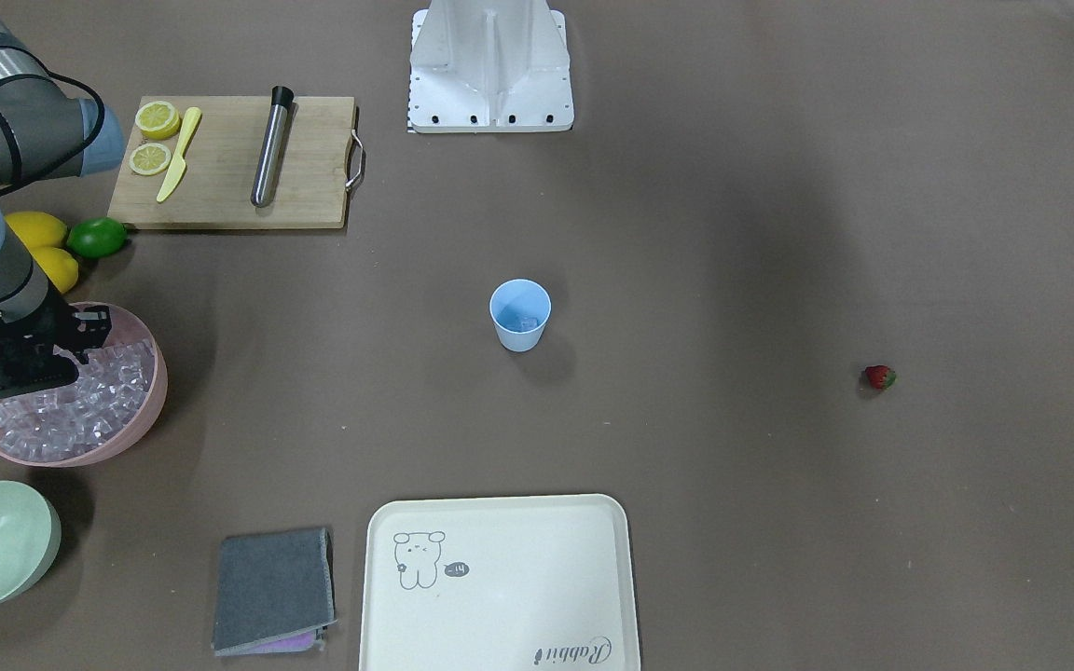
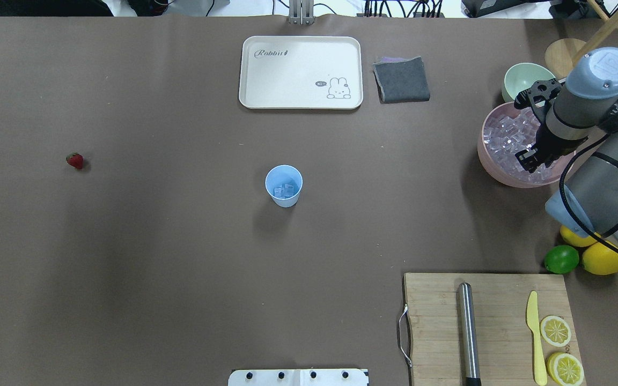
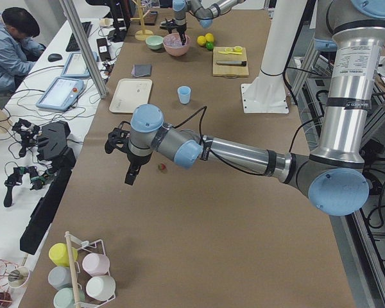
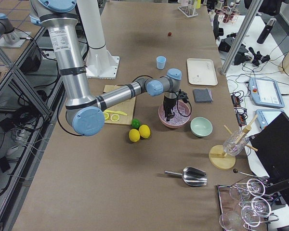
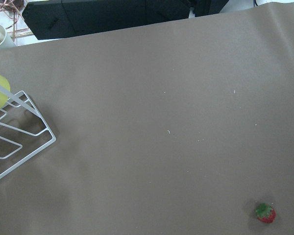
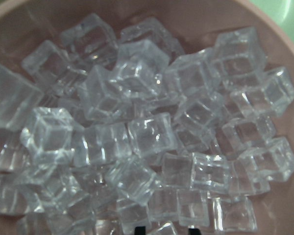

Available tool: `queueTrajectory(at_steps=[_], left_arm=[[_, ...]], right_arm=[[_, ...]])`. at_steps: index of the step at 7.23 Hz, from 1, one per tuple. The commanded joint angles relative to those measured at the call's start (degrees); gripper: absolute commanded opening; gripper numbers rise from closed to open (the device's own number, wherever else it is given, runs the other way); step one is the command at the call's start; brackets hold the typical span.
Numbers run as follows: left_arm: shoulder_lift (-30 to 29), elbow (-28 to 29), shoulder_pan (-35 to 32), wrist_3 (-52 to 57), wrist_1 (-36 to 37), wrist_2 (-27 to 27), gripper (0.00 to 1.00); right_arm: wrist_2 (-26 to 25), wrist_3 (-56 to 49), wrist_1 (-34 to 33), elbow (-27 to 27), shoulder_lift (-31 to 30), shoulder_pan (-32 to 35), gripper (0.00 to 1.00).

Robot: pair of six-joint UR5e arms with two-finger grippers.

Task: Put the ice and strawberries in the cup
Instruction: 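Lower the right gripper into the ice and grasp another cube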

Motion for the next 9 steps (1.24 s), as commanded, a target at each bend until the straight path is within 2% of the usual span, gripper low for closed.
queueTrajectory(at_steps=[1, 2, 4, 5, 6, 9], left_arm=[[0.05, 0.06, -0.06, -0.03, -0.26, 0.0, 0.98], [0.05, 0.06, 0.03, -0.03, -0.26, 0.0, 0.98], [0.05, 0.06, 0.03, -0.03, -0.26, 0.0, 0.98], [0.05, 0.15, 0.03, -0.03, -0.26, 0.0, 0.98], [0.13, -0.03, 0.03, -0.03, -0.26, 0.0, 0.98], [0.13, 0.06, 0.21, -0.03, -0.26, 0.0, 0.98]], right_arm=[[0.07, 0.04, -0.09, 0.15, 0.5, 0.0, 0.1], [0.07, 0.04, -0.09, 0.32, 0.68, 0.0, 0.03], [1.2, -0.05, -1.22, 2.68, 1.82, 1.04, 0.01], [3.3, 0.04, -5.41, 3.83, 4.35, 2.18, 0.0], [3.06, 2.91, -9.63, 3.49, 8.72, 1.33, 0.0], [6.04, 11.69, -15.19, 3.49, 19.28, -0.69, 0.0]])
